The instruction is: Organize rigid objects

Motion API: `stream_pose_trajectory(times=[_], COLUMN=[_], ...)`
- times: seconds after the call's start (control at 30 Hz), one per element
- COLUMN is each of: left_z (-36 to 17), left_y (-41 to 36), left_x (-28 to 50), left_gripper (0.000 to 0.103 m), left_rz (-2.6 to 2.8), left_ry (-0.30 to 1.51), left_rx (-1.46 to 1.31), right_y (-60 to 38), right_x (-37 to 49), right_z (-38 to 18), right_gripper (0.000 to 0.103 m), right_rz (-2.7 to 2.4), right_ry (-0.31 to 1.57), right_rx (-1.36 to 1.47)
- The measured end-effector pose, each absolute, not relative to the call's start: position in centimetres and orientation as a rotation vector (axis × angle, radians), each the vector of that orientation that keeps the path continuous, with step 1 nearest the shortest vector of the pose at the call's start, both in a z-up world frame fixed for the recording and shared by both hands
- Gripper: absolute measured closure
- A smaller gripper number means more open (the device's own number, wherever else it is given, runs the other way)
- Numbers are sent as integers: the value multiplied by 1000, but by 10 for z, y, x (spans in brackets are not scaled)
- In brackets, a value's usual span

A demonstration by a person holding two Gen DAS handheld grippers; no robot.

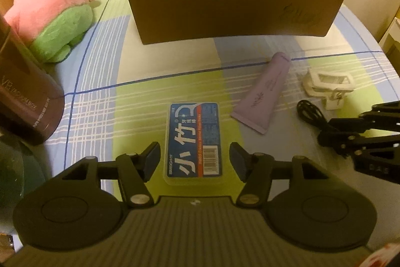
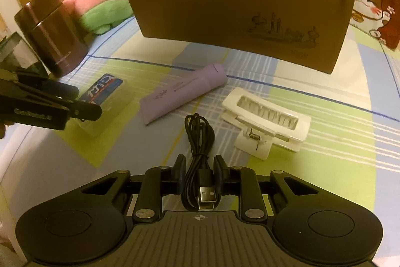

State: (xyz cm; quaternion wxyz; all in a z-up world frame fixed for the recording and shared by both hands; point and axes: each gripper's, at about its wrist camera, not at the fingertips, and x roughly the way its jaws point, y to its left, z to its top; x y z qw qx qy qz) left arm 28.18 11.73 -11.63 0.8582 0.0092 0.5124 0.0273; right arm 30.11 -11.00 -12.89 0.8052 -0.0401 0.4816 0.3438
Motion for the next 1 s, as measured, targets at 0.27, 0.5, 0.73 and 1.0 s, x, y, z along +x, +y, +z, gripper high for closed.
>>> stream_pose_trajectory(times=[0.27,0.5,0.73,1.0], left_z=[-130,-127,-134,-134], left_y=[115,108,108,108], left_x=[292,276,274,278], left_gripper=[49,49,49,49], left_rz=[49,62,71,76], left_ry=[1085,1094,1130,1127], left_rx=[36,12,-26,-31], right_y=[-102,-100,-95,-90], right_x=[301,294,292,291], right_z=[-129,-128,-128,-128], right_gripper=[78,78,78,78], right_rz=[715,712,718,715], right_ry=[1016,1007,998,993], right_rx=[-133,-161,-203,-231])
